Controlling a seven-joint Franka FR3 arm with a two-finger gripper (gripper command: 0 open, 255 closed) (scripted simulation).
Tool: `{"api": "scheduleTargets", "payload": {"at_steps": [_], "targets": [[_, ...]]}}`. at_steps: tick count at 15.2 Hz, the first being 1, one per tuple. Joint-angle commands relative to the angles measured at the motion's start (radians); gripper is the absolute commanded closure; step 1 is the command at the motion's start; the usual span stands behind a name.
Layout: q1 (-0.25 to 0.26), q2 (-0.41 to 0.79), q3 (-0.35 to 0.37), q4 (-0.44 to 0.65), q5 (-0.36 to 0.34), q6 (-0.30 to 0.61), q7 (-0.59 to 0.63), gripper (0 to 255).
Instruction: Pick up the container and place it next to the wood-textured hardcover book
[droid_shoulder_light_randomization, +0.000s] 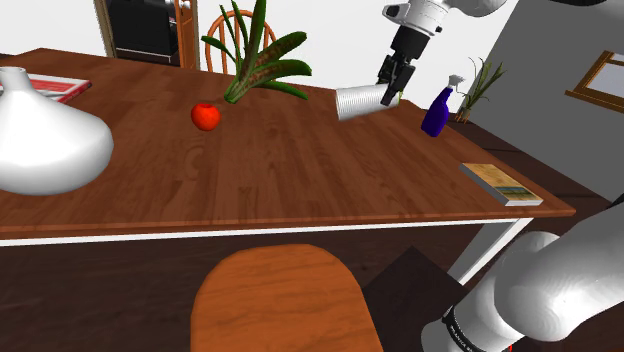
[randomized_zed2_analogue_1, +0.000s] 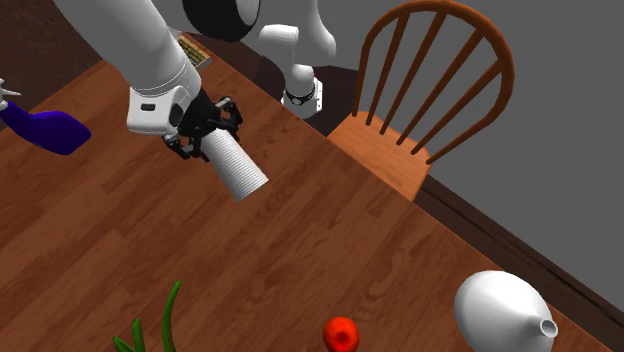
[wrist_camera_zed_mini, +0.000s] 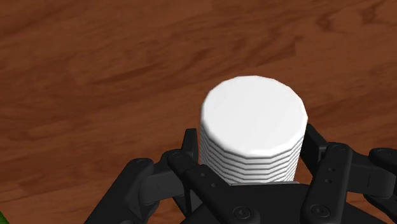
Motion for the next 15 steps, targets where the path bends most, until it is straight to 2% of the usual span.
{"api": "scheduleTargets", "payload": {"at_steps": [1, 8, 15], "targets": [[-0.018, 0.001, -0.035, 0.005, -0.007, -0.01, -0.053, 255], [-0.078, 0.056, -0.156, 0.075, -0.017, -0.046, -0.232, 255], [-0.143, 0.172, -0.282, 0.208, 0.007, -0.092, -0.422, 255]]}}
